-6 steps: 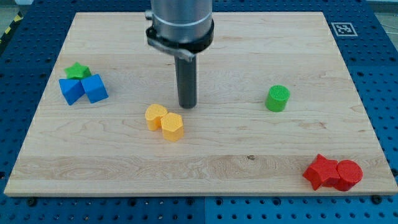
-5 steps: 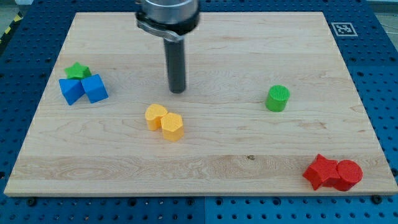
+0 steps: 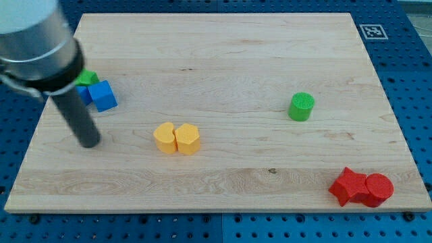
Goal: Push the blue triangle to the bottom right of the green star
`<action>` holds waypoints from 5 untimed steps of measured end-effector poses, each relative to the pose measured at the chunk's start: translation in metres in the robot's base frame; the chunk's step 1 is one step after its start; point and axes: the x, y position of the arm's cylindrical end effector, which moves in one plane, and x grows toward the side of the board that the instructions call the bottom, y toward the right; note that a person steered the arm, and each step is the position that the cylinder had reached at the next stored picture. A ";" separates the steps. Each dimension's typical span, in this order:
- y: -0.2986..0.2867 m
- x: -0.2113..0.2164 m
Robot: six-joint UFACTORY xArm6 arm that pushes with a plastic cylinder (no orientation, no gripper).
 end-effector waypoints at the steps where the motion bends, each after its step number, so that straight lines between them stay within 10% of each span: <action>1: -0.033 -0.001; 5: -0.081 -0.024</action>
